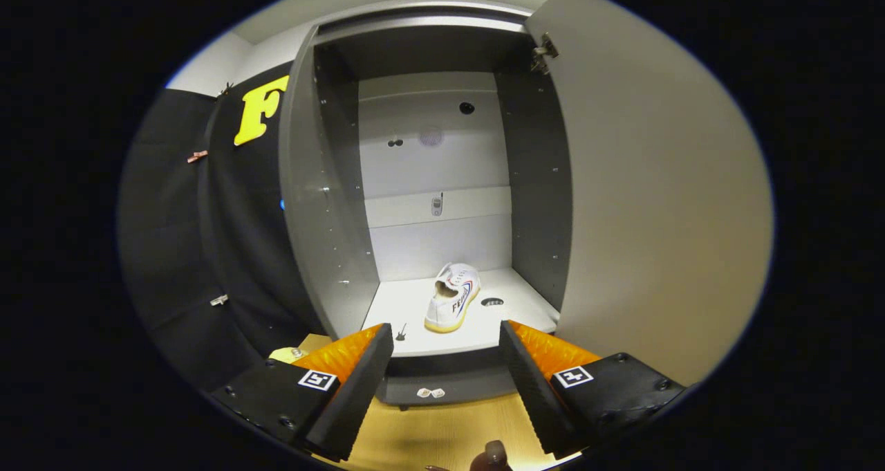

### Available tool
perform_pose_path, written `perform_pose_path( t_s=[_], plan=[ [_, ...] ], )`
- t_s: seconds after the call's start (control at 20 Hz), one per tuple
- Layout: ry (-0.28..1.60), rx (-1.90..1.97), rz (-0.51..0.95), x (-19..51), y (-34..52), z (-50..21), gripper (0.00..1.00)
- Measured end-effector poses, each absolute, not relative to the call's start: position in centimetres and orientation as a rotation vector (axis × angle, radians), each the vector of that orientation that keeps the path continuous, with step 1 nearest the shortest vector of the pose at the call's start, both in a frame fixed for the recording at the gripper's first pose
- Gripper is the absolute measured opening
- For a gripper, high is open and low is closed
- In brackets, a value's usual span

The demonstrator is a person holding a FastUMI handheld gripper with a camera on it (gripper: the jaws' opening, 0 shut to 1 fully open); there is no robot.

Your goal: Open the shoe cabinet door, grab the shoes and put them into the shoe cabinet, then close the shoe cabinet door.

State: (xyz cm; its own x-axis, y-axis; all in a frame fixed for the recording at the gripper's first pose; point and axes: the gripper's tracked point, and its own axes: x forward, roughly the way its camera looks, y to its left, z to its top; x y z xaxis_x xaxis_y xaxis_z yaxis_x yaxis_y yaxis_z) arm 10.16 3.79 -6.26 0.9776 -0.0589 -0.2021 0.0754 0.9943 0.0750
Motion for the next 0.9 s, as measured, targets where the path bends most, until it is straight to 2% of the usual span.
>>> perform_pose_path(
  t_s=[0.5, 0.9],
  plan=[
    [0.124, 0.023, 0.056, -7.7, -1.2, -0.9, 0.98],
    [0.053, 0.004, -0.067, -13.5, -11.1, 2.0, 0.97]
  ],
)
